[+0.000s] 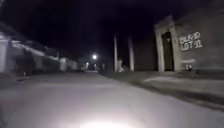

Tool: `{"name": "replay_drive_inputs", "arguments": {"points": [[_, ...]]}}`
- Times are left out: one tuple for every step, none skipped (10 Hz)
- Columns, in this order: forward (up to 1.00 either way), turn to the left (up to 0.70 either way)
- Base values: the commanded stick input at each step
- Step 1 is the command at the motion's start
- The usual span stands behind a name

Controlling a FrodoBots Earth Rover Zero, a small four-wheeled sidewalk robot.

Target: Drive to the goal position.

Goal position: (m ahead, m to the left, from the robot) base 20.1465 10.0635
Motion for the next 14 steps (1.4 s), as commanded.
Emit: {"name": "replay_drive_inputs", "arguments": {"points": [[0.50,0.00],[0.50,0.00],[0.50,0.00],[0.50,0.00],[0.50,0.00],[0.50,0.00],[0.50,0.00],[0.50,0.00],[0.50,0.00],[0.50,0.00],[0.50,0.00],[0.50,0.00],[0.50,0.00],[0.50,0.00]]}}
